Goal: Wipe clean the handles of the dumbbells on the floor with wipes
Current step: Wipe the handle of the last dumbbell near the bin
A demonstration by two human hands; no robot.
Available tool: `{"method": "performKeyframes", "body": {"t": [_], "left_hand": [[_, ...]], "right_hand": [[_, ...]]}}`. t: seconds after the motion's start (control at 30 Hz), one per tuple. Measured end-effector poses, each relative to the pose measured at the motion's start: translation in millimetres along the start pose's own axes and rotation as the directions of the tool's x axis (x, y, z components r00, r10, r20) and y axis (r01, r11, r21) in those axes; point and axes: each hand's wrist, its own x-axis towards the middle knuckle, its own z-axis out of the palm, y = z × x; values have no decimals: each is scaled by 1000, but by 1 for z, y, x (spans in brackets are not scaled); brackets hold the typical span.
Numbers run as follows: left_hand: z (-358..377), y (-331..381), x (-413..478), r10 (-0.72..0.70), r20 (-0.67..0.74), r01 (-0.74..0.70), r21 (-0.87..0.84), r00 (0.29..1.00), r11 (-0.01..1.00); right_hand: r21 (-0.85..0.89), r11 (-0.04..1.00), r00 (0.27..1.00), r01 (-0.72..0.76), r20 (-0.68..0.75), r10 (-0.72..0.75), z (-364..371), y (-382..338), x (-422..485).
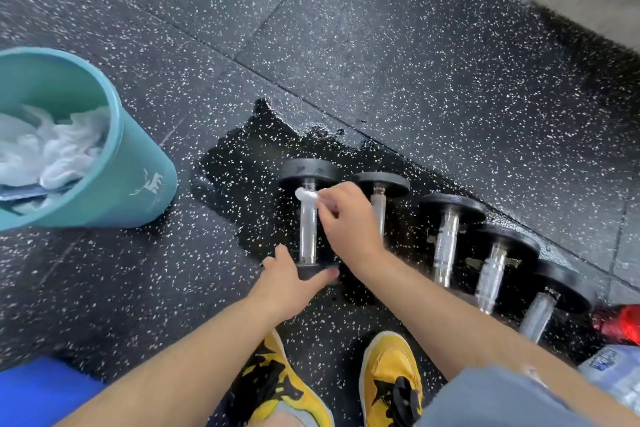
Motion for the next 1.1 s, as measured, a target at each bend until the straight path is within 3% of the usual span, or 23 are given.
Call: {"method": "performKeyframes", "body": {"t": [0.1, 0.2, 0.4, 0.57, 0.67, 0.73, 0.83, 0.93, 1.0, 1.1], "left_hand": [[8, 2, 2, 18, -32, -18, 4, 999, 1000], [8, 1, 5, 42, -13, -42, -22, 999, 999], [1, -11, 8, 51, 51, -50, -23, 997, 999], [-7, -12, 8, 51, 101, -45, -66, 994, 997], [-4, -13, 7, 54, 70, -50, -60, 996, 997], [0, -12, 6, 63, 44, -60, -82, 997, 995], [0, -10, 6, 56, 37, -53, -93, 998, 994], [0, -6, 8, 58, 31, -55, -100, 998, 993], [2, -5, 9, 56, 18, -54, -87, 998, 995], [6, -1, 8, 53, -37, -57, -92, 998, 994]], "right_hand": [[-217, 961, 984, 171, -12, -177, 26, 12, 16], [-360, 916, 980, 176, -21, -196, 37, 14, 31], [-296, 949, 994, 106, 13, -107, 48, 21, 25], [-311, 933, 961, 179, 259, -98, 28, 7, 35], [-291, 914, 857, 281, 504, -103, 4, 2, 24], [-266, 937, 807, 228, 590, -29, -8, 3, 16], [-252, 965, 877, 76, 478, 56, 1, -9, 11], [-169, 973, 967, -158, 171, 187, 28, -22, 15], [-41, 945, 946, -324, -16, 324, 45, -20, 20], [273, 808, 797, -522, -179, 576, 59, -25, 30]]}}
